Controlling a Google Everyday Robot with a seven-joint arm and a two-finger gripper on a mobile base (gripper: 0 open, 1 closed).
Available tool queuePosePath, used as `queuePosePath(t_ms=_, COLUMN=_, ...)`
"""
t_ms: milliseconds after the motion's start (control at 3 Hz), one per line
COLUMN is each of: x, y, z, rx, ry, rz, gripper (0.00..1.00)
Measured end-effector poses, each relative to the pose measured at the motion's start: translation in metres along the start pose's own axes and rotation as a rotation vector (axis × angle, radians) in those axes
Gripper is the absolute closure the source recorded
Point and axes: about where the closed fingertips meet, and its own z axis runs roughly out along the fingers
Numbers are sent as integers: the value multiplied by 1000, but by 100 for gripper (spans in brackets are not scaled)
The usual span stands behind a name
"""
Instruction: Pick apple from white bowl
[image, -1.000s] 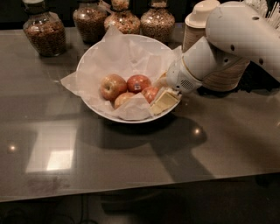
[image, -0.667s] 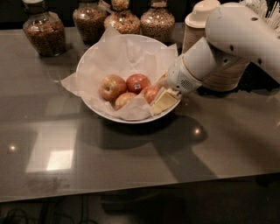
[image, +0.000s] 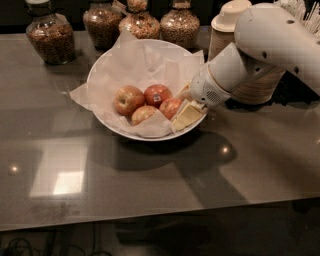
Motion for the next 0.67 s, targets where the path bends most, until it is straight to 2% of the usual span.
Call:
queuePosePath(t_ms=333, x=-6, y=2, z=-3, rx=-18, ry=-33, rz=-1, gripper=100)
queuePosePath(t_ms=667, x=-26, y=4, z=-19, rx=-56, ry=-120, rz=-15, gripper=100)
